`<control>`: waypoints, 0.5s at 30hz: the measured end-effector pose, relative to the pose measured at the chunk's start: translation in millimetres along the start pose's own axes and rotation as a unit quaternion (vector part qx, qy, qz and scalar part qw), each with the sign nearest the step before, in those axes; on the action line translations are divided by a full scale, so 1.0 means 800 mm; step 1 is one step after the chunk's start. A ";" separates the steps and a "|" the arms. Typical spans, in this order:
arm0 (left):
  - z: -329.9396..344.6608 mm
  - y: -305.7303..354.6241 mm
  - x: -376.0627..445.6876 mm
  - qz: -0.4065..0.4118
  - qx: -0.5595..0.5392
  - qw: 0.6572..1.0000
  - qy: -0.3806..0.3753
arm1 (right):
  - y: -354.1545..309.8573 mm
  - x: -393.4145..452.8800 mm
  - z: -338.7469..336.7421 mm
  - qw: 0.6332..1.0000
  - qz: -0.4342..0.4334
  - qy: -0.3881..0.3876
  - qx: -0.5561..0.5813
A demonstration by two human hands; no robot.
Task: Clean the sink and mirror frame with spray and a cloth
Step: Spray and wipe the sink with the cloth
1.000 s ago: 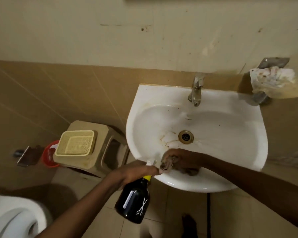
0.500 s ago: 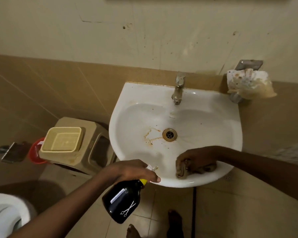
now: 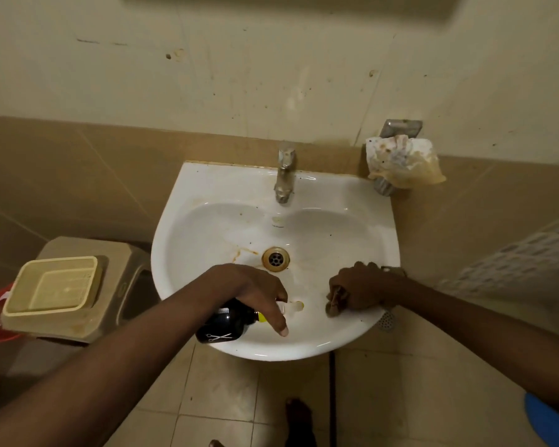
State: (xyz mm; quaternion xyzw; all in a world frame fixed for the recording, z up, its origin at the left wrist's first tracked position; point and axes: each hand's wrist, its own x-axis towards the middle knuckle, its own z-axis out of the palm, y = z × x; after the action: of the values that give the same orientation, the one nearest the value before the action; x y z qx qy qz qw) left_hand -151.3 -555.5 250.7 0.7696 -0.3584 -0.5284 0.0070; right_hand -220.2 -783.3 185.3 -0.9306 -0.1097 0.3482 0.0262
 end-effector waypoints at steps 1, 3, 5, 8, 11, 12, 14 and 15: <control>-0.002 0.002 0.006 0.007 0.002 1.000 0.004 | -0.003 -0.005 0.001 0.999 -0.015 -0.025 0.036; -0.004 0.004 0.021 0.019 0.016 1.000 0.015 | -0.004 -0.009 0.003 0.998 -0.005 -0.035 0.058; -0.005 0.003 0.032 0.015 0.025 1.000 0.011 | 0.002 0.010 0.004 0.998 0.044 0.035 -0.007; -0.009 -0.007 0.040 -0.011 0.037 0.999 0.004 | 0.005 0.043 0.005 0.971 0.148 0.134 -0.130; -0.016 -0.024 0.048 -0.016 0.040 0.999 0.017 | 0.014 0.036 0.011 0.986 0.070 0.112 -0.100; -0.017 -0.029 0.050 -0.016 0.035 0.999 0.016 | 0.014 0.026 0.015 0.998 0.014 0.060 -0.033; -0.017 -0.033 0.054 -0.015 0.032 0.999 0.010 | 0.004 0.009 0.019 0.994 -0.058 -0.028 0.087; -0.015 -0.033 0.058 -0.015 0.035 0.999 0.008 | 0.002 0.011 0.021 0.994 -0.057 -0.041 0.086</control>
State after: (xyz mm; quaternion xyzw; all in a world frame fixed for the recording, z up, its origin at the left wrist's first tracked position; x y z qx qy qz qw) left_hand -118.3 -566.1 208.0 0.7788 -0.3650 -0.5096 -0.0247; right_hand -224.4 -783.0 166.7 -0.9023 -0.1331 0.3919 0.1209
